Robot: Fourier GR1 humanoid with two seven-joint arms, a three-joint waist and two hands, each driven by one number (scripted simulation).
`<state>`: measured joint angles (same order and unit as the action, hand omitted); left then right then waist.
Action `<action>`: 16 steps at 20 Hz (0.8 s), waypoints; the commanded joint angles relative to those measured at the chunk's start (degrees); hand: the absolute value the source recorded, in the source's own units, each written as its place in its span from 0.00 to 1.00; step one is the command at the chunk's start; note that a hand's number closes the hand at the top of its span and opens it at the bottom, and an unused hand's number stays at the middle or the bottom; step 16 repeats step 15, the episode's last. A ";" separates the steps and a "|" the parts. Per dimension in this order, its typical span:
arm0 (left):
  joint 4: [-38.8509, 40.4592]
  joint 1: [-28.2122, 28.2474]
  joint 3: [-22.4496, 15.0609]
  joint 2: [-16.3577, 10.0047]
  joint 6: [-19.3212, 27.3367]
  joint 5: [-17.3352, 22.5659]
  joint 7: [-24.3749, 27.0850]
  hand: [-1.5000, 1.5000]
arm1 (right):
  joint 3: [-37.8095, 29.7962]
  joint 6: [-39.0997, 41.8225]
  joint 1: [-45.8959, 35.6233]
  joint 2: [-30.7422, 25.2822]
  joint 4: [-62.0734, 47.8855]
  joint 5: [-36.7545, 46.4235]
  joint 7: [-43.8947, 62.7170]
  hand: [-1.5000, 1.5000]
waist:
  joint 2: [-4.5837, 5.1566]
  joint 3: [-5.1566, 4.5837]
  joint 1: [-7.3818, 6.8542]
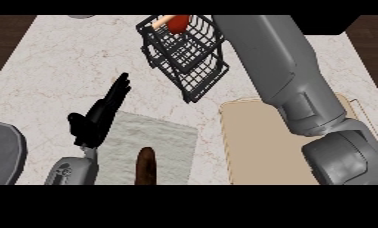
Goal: Pick the bell pepper from the tray and place it in the tiered basket
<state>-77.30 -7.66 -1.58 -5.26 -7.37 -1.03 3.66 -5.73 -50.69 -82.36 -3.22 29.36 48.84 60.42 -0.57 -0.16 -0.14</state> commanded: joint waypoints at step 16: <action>-0.10 7.86 4.67 -1.91 1.38 1.75 2.14 0.50 | -0.21 -3.44 18.14 -1.77 26.05 9.17 5.18 0.00 | -3.66 0.27 9.43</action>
